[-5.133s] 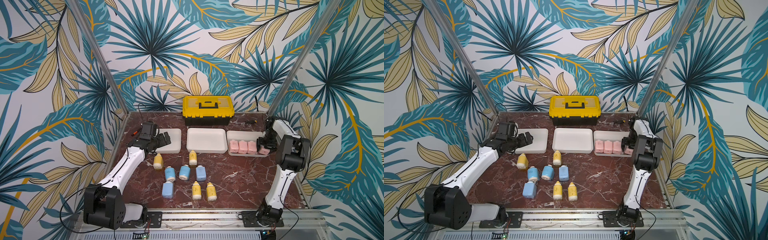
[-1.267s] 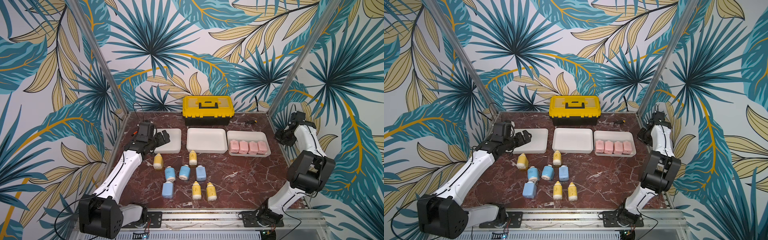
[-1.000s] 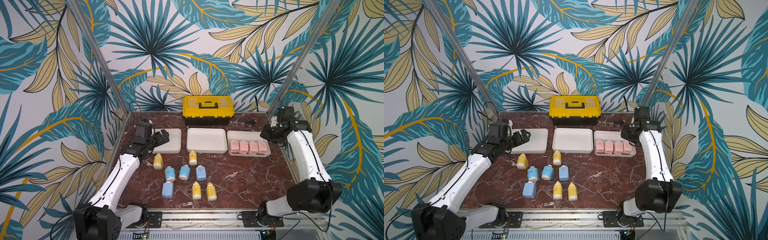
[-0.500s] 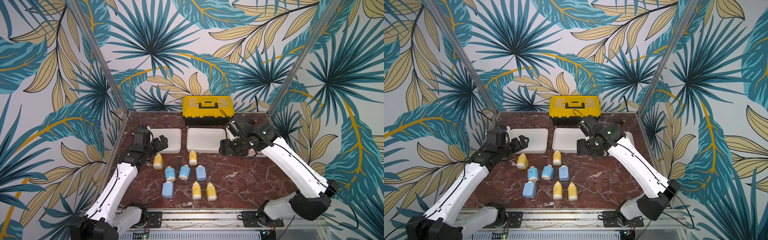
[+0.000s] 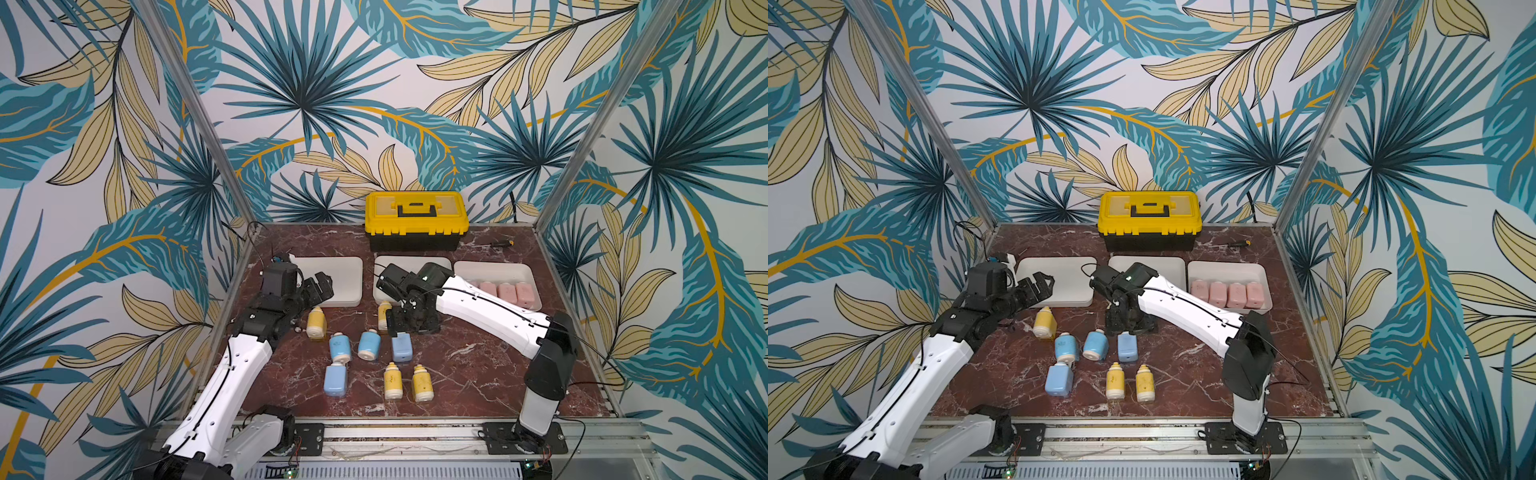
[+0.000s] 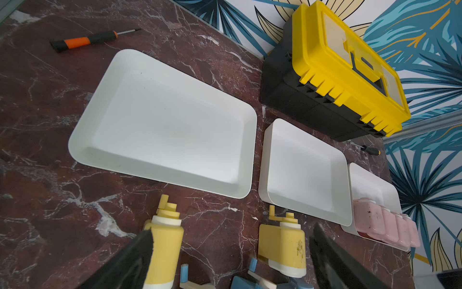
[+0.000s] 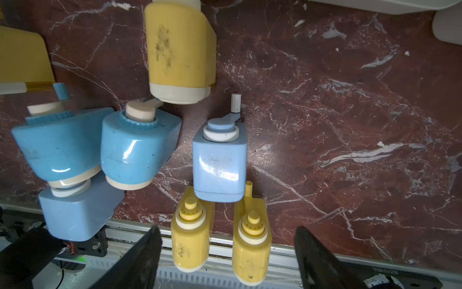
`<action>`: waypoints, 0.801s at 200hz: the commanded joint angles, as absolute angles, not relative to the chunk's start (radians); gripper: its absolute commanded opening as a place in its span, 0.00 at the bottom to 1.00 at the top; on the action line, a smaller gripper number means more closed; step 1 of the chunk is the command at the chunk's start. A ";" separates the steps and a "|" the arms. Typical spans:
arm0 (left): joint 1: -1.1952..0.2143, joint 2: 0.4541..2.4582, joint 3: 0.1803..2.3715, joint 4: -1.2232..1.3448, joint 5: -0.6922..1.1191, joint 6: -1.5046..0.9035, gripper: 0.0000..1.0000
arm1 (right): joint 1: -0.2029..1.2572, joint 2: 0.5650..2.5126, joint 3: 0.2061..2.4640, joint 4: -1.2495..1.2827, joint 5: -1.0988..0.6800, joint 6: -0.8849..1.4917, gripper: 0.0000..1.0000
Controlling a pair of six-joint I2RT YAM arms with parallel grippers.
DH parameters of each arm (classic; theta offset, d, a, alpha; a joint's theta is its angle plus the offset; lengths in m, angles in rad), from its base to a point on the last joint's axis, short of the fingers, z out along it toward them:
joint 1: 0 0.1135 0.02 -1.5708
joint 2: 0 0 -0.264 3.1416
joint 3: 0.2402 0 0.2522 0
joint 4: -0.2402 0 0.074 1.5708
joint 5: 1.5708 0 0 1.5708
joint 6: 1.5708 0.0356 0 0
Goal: Place the pencil sharpeners by color into the storage box
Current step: Pick up the pencil sharpener from the center of the board.
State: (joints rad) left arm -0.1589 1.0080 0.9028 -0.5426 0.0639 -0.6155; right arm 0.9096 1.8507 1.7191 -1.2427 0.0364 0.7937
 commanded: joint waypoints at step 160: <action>-0.153 1.014 0.896 -0.540 0.057 -0.611 0.99 | 0.895 2.022 1.623 -1.118 -0.048 0.801 0.84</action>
